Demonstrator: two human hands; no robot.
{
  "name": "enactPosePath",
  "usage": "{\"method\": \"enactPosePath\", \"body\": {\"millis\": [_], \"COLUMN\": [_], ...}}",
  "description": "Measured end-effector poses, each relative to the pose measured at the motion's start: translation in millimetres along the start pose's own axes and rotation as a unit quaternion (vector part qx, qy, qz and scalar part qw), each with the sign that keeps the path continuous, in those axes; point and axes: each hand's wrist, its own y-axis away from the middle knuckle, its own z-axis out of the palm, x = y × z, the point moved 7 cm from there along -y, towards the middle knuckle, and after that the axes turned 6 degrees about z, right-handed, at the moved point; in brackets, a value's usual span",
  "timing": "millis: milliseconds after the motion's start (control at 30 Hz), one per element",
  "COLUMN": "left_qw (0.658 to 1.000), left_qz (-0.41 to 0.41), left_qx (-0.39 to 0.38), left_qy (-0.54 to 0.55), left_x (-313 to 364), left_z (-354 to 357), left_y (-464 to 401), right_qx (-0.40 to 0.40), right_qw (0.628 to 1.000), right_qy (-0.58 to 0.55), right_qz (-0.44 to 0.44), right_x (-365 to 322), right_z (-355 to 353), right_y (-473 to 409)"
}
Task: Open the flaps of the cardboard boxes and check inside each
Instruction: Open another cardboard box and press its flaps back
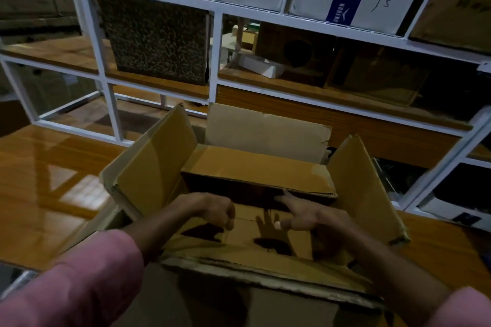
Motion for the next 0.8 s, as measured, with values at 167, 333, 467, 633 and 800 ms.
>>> {"method": "enactPosePath", "body": {"millis": [167,333,467,633,800], "left_qw": [0.983,0.957,0.938,0.945,0.958], "left_qz": [-0.023,-0.066,-0.068,-0.069,-0.085], "left_qx": [0.15,0.251,0.311,0.3,0.258], "left_qy": [-0.105,-0.13,-0.137,-0.11,-0.094], "left_x": [-4.6,-2.6,7.0,-4.4,-20.1], "left_z": [-58.2,-119.0,-145.8,-163.9,-150.8], "left_y": [-53.3,-106.2,-139.1,-173.6,-199.6], "right_qx": [0.16,0.21,0.212,0.215,0.205], "right_qw": [0.986,0.977,0.976,0.975,0.978], "right_qy": [-0.025,0.013,0.044,0.031,0.003], "right_qz": [-0.041,-0.026,0.022,0.041,0.048], "right_x": [-1.4,18.3,37.4,57.7,63.1], "right_z": [-59.3,-114.1,-119.9,-121.1,-115.2], "right_y": [-32.3,-77.3,-115.3,-145.0,-162.2]}}
